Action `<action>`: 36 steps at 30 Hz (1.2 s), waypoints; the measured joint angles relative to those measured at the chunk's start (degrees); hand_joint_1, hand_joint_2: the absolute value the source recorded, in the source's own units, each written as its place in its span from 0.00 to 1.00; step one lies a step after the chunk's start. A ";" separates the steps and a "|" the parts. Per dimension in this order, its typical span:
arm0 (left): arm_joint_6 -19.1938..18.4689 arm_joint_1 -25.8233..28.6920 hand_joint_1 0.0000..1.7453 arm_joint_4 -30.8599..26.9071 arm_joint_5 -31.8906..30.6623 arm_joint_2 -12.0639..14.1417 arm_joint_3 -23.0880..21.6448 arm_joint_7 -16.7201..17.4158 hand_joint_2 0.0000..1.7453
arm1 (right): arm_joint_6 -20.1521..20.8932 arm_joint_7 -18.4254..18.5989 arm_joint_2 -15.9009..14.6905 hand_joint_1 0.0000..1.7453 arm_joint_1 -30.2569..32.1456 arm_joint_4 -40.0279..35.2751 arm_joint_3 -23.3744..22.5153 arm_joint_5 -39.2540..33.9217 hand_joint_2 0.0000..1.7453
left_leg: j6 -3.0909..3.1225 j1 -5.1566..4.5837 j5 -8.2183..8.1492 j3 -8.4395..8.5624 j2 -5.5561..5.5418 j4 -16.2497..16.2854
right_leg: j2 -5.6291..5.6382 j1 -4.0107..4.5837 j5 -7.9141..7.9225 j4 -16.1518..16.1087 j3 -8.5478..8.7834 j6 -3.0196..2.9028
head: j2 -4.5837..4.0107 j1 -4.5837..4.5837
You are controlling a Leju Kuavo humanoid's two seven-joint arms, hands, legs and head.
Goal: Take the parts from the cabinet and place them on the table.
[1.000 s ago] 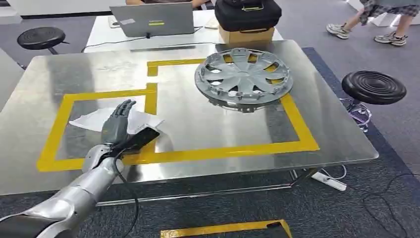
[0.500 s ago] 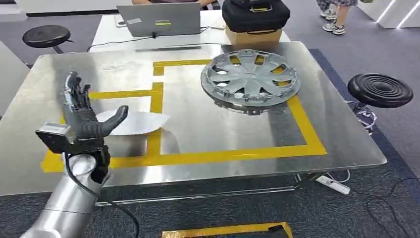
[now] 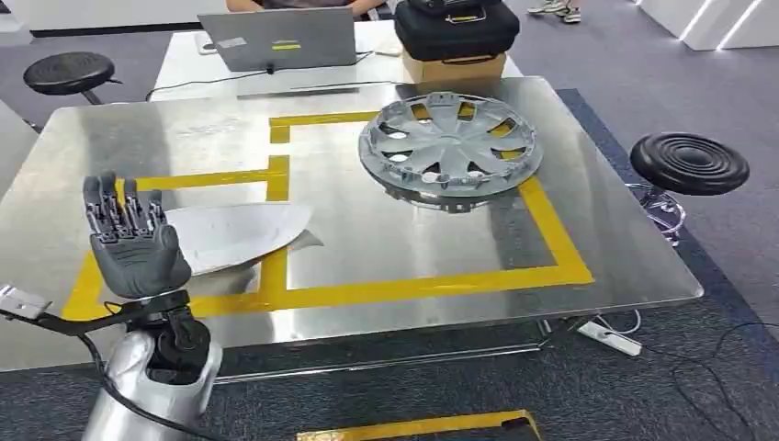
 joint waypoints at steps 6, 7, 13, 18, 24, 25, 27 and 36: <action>0.90 1.47 0.00 -3.04 -2.91 -1.07 -1.36 0.26 0.00 | -0.17 -0.04 0.00 0.00 0.05 0.00 -0.46 -0.55 0.00 | 1.80 0.08 -0.04 0.11 0.01 -0.14 | -0.26 -0.24 -5.32 8.77 -3.98 1.45 | 0.00 0.44; 1.47 1.82 0.00 -3.04 -3.70 -1.05 -1.93 0.22 0.00 | -0.17 -0.04 0.00 0.00 0.10 0.00 -0.68 -0.70 0.00 | 1.96 -0.01 -0.10 0.12 0.02 -0.14 | -0.26 -0.24 -7.40 13.75 -6.33 1.50 | 0.00 0.48; 19.15 2.44 0.00 -3.17 -9.33 -0.92 -5.07 4.70 0.00 | -1.66 0.33 0.18 0.00 0.34 0.00 -1.59 -2.40 0.00 | 1.51 -0.02 -0.46 0.77 -0.19 -0.06 | -0.39 -0.43 0.29 2.13 -0.70 1.31 | 0.00 0.52; 15.84 2.59 0.00 -3.21 -3.89 -0.06 -9.84 6.08 0.00 | -1.79 0.33 0.55 0.00 0.37 0.00 -2.54 -3.04 0.00 | -0.03 -0.27 -0.27 0.71 -0.39 -0.33 | 0.04 -0.27 0.08 0.08 0.12 -0.35 | 0.00 0.48; 14.12 2.84 0.00 -4.98 -10.89 3.41 -12.61 -0.20 0.00 | -0.92 0.13 0.68 0.00 0.51 0.00 -2.69 -2.03 0.00 | -1.12 -0.17 -8.50 -7.77 -0.11 17.25 | -0.15 -0.43 0.19 -0.06 0.13 -1.25 | 0.00 0.02; 14.03 2.83 0.00 -5.14 -11.08 3.81 -12.90 -0.28 0.00 | -0.81 0.13 0.68 0.00 0.50 0.00 -2.69 -2.03 0.00 | -1.06 -0.17 -7.22 -7.43 -0.11 16.41 | -0.13 -0.43 0.18 -0.06 0.17 -1.24 | 0.00 -0.02; 13.59 2.83 0.00 -5.73 -11.65 4.57 -13.29 -0.67 0.00 | -0.72 0.13 0.68 0.00 0.49 0.00 -2.71 -2.01 0.00 | -0.70 -0.16 -2.21 -3.39 -0.09 8.24 | -0.09 -0.45 0.16 -0.06 0.31 -1.18 | 0.00 -0.05; -6.50 6.44 0.00 -12.03 -6.53 4.68 -13.31 -3.34 0.00 | -0.31 -0.18 0.68 0.00 0.47 0.00 -2.71 -1.36 0.00 | 1.84 -0.02 -0.30 0.85 0.02 -0.47 | -0.27 -0.16 -3.99 5.61 -2.40 1.36 | 0.00 0.68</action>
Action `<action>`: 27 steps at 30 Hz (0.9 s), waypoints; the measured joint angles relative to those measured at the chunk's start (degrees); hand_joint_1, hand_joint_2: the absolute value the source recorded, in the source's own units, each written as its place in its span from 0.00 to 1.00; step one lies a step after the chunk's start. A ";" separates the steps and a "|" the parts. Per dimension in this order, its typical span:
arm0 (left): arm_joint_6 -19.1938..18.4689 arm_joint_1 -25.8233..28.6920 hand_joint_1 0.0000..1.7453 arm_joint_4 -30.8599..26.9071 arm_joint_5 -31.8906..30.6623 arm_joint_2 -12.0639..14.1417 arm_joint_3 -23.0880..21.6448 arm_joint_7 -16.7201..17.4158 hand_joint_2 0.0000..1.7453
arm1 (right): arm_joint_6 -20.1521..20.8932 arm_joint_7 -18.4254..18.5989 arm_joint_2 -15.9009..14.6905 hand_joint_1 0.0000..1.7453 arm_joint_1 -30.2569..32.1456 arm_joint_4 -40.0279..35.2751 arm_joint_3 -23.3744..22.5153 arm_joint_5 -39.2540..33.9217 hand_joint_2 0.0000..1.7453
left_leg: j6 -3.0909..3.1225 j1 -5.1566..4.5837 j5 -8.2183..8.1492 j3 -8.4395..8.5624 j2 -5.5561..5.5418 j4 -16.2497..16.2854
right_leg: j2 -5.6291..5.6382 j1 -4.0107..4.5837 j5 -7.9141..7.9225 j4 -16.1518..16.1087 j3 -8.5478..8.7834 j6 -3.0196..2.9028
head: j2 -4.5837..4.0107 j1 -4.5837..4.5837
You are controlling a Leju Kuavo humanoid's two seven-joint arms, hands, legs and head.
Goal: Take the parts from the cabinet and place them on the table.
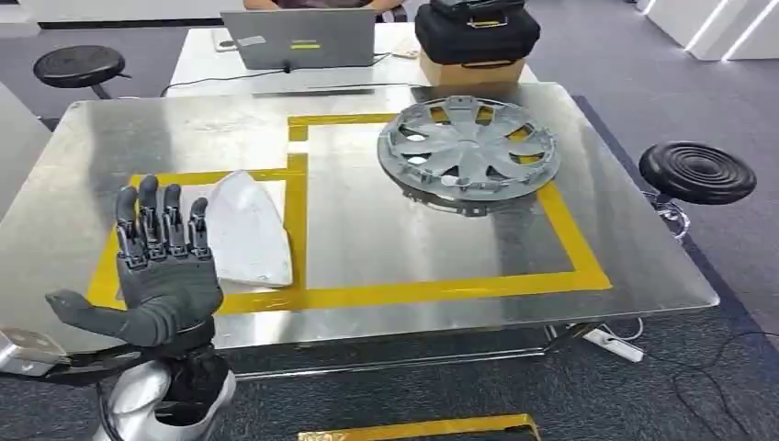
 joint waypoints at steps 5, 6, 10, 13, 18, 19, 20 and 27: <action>-9.00 2.15 0.00 -4.62 -3.22 -3.21 2.23 -0.17 0.00 | 0.29 0.07 0.00 0.00 0.12 0.00 0.02 0.99 0.00 | 0.23 -0.20 -0.16 0.25 -0.06 0.02 | 0.00 -0.02 -1.41 8.53 -3.90 0.07 | 0.00 0.02; -9.70 2.33 0.00 -5.06 -3.64 -3.75 2.56 -0.17 0.00 | 0.29 0.07 -0.04 0.00 0.06 0.00 0.04 1.16 0.00 | 0.15 -0.18 -0.24 0.46 -0.12 0.02 | 0.00 -0.03 1.09 3.81 -1.50 -0.08 | 0.00 0.02; -12.25 2.85 0.00 -7.11 -4.18 -4.65 4.04 -0.20 0.00 | 0.07 0.09 -0.13 0.00 -0.32 0.00 0.24 1.06 0.00 | -0.90 -0.57 -0.40 0.67 -0.17 0.10 | 0.21 0.13 3.56 -5.78 3.47 -0.87 | 0.00 -0.11; -13.30 3.01 0.00 -7.26 -4.07 -4.76 4.68 -0.20 0.00 | 0.11 0.31 -0.15 0.00 -0.13 0.00 0.57 0.31 0.00 | -1.79 -0.38 -0.38 0.68 -0.19 -0.22 | 0.17 -0.03 3.96 -6.11 3.45 -1.96 | 0.00 -0.02; -13.76 3.18 0.00 -7.48 -4.12 -4.74 5.31 -0.20 0.00 | 0.13 0.37 -0.15 0.00 -0.13 0.00 0.66 0.27 0.00 | -2.85 -0.23 -9.03 -7.34 -0.06 17.01 | -0.01 -0.20 4.04 -6.16 3.26 -2.64 | 0.00 -0.53; -13.94 3.21 0.00 -7.48 -4.03 -4.74 5.42 -0.20 0.00 | 0.13 0.42 -0.15 0.00 -0.07 0.00 0.66 0.27 0.00 | -2.80 -0.22 -8.49 -7.67 -0.05 17.59 | 0.00 -0.21 4.05 -6.16 3.29 -2.64 | 0.00 -0.48; -14.07 3.23 0.00 -7.48 -3.99 -4.76 5.58 -0.20 0.00 | 0.15 0.44 -0.15 0.00 -0.06 0.00 0.66 0.27 0.00 | -2.74 -0.20 -6.51 -6.69 -0.04 15.55 | 0.03 -0.23 4.05 -6.15 3.32 -2.62 | 0.00 -0.53; -16.03 3.22 0.00 -7.46 -5.32 -4.63 5.38 -0.20 0.00 | 0.37 0.46 -0.17 0.00 -0.09 0.00 0.68 0.33 0.00 | -1.05 -0.40 -0.57 0.68 -0.16 0.00 | 0.21 0.02 4.33 -6.47 3.26 -0.78 | 0.00 -0.46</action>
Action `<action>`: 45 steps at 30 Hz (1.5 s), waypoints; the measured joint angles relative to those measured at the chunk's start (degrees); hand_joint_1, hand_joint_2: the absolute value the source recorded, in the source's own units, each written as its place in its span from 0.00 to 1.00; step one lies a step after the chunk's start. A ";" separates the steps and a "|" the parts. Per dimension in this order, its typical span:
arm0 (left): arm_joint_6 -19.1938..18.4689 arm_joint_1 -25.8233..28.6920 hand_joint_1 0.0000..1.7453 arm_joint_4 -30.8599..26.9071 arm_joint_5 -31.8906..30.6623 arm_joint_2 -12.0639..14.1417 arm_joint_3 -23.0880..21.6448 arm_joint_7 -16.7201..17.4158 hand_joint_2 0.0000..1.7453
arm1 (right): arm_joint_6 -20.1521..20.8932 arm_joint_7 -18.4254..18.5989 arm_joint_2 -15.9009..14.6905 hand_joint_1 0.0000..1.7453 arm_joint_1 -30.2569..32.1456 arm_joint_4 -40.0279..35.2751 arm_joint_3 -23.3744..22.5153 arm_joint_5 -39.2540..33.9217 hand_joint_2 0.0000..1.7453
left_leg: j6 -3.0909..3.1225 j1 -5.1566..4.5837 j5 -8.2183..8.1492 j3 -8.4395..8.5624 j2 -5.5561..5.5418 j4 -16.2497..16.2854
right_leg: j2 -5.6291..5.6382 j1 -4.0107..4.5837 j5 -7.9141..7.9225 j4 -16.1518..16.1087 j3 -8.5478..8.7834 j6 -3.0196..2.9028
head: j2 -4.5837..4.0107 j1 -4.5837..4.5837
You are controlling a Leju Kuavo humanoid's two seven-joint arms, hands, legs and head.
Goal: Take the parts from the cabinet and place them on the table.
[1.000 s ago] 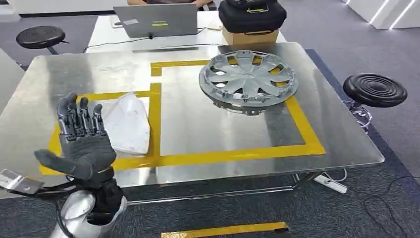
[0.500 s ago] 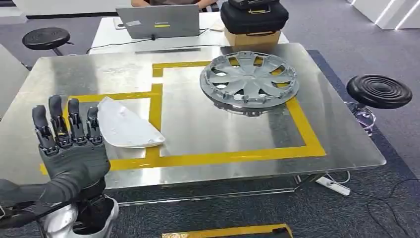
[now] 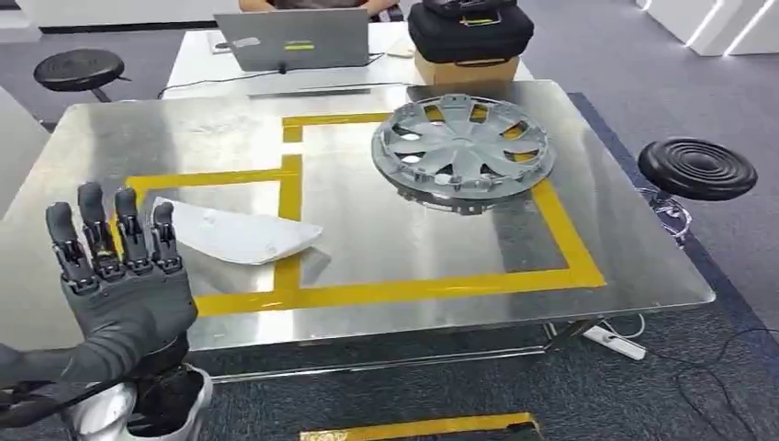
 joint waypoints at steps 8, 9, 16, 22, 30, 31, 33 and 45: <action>0.13 -0.23 0.00 0.02 -1.22 0.24 -1.53 0.00 0.00 | 0.42 -0.04 0.00 0.00 0.10 0.00 0.00 0.22 0.00 | 1.30 0.22 0.22 0.27 0.22 -0.37 | -0.19 -0.12 -6.67 16.67 -7.87 1.04 | 0.00 0.57; 0.04 -0.27 0.00 0.02 -1.09 0.22 -1.73 0.00 0.00 | 0.46 -0.04 0.00 0.00 0.07 0.00 0.00 0.26 0.00 | 1.28 0.22 0.21 0.38 0.17 -0.37 | -0.20 -0.12 -4.34 12.83 -6.00 0.90 | 0.00 0.55; -0.48 -0.65 0.00 0.44 0.70 0.44 -2.58 0.00 0.00 | 0.44 -0.07 -0.07 0.00 -0.11 0.00 0.00 0.11 0.00 | -0.49 -0.02 0.77 0.26 0.13 -0.33 | 0.08 0.12 0.35 0.36 -0.27 -0.80 | 0.00 0.35; -0.66 -0.71 0.00 0.85 1.23 0.74 -2.56 0.00 0.00 | 0.42 -0.15 -0.11 0.00 -0.34 0.00 0.00 0.07 0.00 | -1.82 0.20 -10.13 -6.25 0.20 16.91 | -0.35 -0.24 2.15 0.16 -2.36 -1.85 | 0.00 -0.18; -0.96 -0.89 0.00 1.07 1.31 0.74 -2.53 0.00 0.00 | 0.42 -0.17 -0.22 0.00 -0.33 -0.04 0.00 0.07 0.00 | 0.04 0.01 -3.13 4.41 -0.06 -0.81 | -0.21 0.02 5.40 -0.22 -4.25 0.08 | 0.00 -0.24; -1.01 -0.92 0.00 1.09 1.31 0.74 -2.53 0.00 0.00 | 0.44 -0.17 -0.22 0.00 -0.27 -0.04 0.00 0.07 0.00 | 0.55 -0.03 -2.61 4.18 -0.01 -0.87 | -0.17 -0.06 5.95 -0.56 -4.25 0.47 | 0.00 -0.15; -1.09 -1.04 0.00 1.18 1.31 0.68 -2.56 0.00 0.00 | 0.44 -0.24 -0.22 0.00 -0.11 -0.02 0.00 0.04 0.00 | 1.41 0.28 -1.43 3.33 0.31 -1.10 | -0.31 -0.27 3.11 0.94 -5.43 0.94 | 0.00 -0.07; -1.57 -1.09 0.00 1.42 2.32 0.24 -2.51 0.00 0.00 | 0.37 -0.28 -0.26 0.00 -0.65 -0.04 0.00 0.02 0.00 | -0.07 -0.10 4.38 -2.45 0.59 -0.86 | -0.03 0.06 -3.53 -1.02 4.96 0.38 | 0.00 0.15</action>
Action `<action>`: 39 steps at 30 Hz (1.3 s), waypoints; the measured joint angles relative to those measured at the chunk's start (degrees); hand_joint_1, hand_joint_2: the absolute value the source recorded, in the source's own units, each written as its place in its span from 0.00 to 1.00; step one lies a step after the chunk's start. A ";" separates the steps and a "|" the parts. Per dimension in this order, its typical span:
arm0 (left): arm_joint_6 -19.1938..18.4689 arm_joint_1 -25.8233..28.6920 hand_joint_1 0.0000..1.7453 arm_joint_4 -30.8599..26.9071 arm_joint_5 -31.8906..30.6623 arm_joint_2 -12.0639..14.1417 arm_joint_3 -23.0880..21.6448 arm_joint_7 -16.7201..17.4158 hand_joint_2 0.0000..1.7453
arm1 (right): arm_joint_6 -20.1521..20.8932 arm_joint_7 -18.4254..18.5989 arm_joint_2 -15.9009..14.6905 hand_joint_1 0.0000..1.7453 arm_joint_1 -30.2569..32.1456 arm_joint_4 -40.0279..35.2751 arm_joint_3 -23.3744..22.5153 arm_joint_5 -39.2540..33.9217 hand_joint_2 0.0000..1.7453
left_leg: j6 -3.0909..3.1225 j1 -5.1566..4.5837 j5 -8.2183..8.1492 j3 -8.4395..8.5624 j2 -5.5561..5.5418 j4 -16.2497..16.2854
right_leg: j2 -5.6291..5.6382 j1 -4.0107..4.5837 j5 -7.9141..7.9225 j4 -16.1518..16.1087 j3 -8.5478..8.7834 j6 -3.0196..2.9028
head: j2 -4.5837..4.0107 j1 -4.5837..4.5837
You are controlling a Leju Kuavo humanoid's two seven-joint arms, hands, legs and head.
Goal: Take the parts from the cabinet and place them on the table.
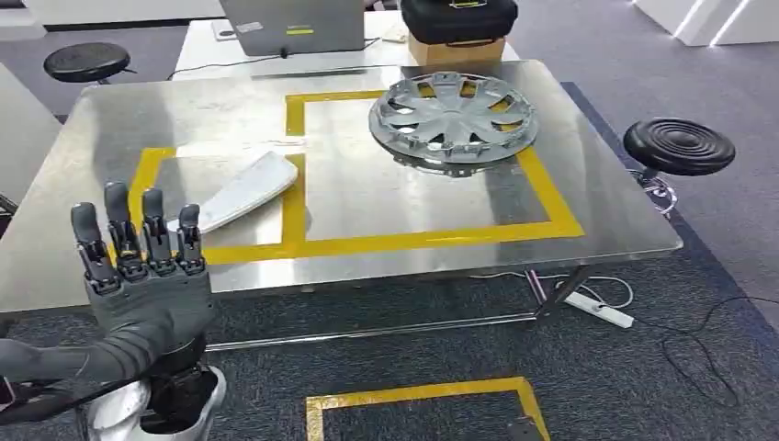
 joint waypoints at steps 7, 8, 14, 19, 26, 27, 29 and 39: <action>0.04 0.03 0.00 0.02 -0.09 0.07 0.04 0.00 0.00 | -0.02 -0.02 0.00 0.00 0.06 0.00 0.00 -0.07 0.00 | -1.78 0.20 -12.19 -5.45 -0.03 15.89 | -0.46 -0.08 4.12 -0.05 -4.23 -2.57 | 0.00 -0.59; 0.04 0.03 0.00 0.02 -0.09 0.07 0.04 0.00 0.00 | -0.02 -0.02 0.00 0.00 0.11 0.00 0.00 -0.07 0.00 | -1.72 0.20 -11.91 -5.44 -0.03 17.58 | -0.49 -0.01 4.71 -0.04 -5.03 -2.53 | 0.00 -0.57; 1.35 0.06 0.00 -0.09 -0.74 -0.04 0.20 0.00 0.00 | -0.07 -0.07 0.02 0.00 0.14 0.00 -0.02 -0.09 0.00 | 0.04 -0.28 -8.28 10.00 -0.02 -2.00 | -0.42 0.48 7.60 0.28 -8.07 -1.49 | 0.00 -0.55; 1.00 0.68 0.00 -0.09 -1.11 -0.22 1.60 0.00 0.00 | -0.28 -0.02 0.00 0.00 0.44 0.00 -0.02 -0.11 0.00 | 1.98 -0.07 -6.56 8.28 0.02 -2.28 | -0.55 0.21 6.08 2.50 -9.92 0.11 | 0.00 -0.11; 0.68 1.03 0.00 -0.09 -1.18 -0.37 2.99 0.00 0.00 | -0.28 -0.02 0.00 0.00 0.68 0.00 -0.02 0.00 0.00 | 1.73 -0.06 -4.30 5.32 -0.01 -1.78 | -0.57 -0.14 1.65 8.54 -7.44 0.79 | 0.00 0.06; 0.68 1.03 0.00 -0.15 -1.25 -0.39 3.04 0.00 0.00 | -0.31 -0.02 -0.02 0.00 0.61 0.00 -0.02 0.02 0.00 | 1.57 -0.03 -4.21 5.18 -0.02 -1.53 | -0.57 -0.23 3.25 2.88 -3.57 0.76 | 0.00 0.04; 0.68 1.04 0.00 -0.33 -1.42 -0.42 3.02 0.00 0.00 | -0.33 -0.04 -0.02 0.00 0.25 0.00 -0.02 0.04 0.00 | 0.88 -0.46 -4.02 4.56 0.00 -0.94 | -0.23 -0.06 2.75 -0.23 -2.11 -0.37 | 0.00 -0.09; 0.87 1.10 0.00 -0.37 -1.70 -0.33 3.13 0.00 0.00 | -0.31 0.00 -0.02 0.00 0.52 0.00 -0.02 0.00 0.00 | -1.25 -0.05 -13.02 -3.76 -0.02 17.11 | -0.56 -0.13 5.10 -0.08 -5.31 -2.52 | 0.00 -0.42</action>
